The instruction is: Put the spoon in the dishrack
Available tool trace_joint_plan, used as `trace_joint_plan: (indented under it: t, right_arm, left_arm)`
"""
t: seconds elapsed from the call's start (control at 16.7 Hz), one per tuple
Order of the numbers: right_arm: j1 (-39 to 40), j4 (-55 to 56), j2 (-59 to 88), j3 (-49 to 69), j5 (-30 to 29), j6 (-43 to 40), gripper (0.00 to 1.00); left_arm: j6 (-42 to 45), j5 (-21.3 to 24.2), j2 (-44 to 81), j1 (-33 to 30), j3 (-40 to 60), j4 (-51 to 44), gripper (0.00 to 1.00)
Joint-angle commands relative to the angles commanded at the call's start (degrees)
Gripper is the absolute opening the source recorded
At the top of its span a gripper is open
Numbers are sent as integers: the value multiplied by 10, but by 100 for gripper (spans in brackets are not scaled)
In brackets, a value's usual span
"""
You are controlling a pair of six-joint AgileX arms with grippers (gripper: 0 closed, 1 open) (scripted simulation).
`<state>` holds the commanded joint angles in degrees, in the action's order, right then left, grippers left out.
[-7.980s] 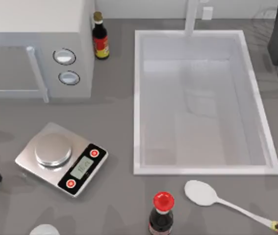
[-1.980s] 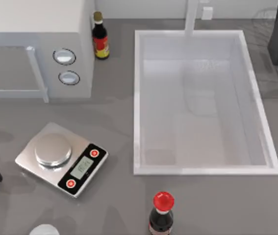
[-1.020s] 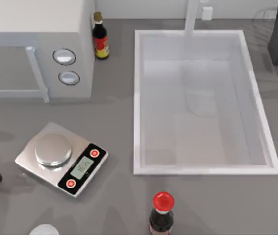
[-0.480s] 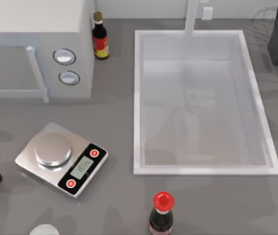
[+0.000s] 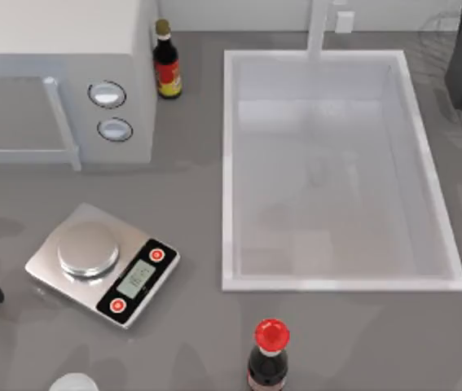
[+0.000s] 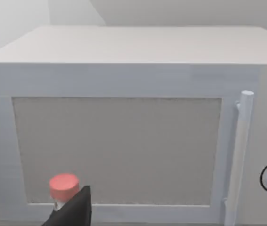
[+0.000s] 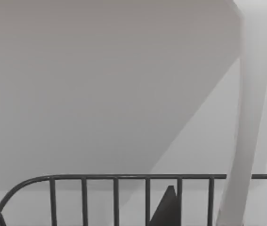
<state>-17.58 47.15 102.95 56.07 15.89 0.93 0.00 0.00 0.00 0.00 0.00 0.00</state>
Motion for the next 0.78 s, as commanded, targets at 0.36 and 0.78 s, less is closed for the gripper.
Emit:
trace_joint_plan:
  t: [0.36, 0.78]
  right_arm:
    - [0, 0, 0, 0, 0, 0, 15]
    - [0, 0, 0, 0, 0, 0, 68]
  left_arm:
    - [0, 0, 0, 0, 0, 0, 100]
    - [0, 0, 0, 0, 0, 0, 100]
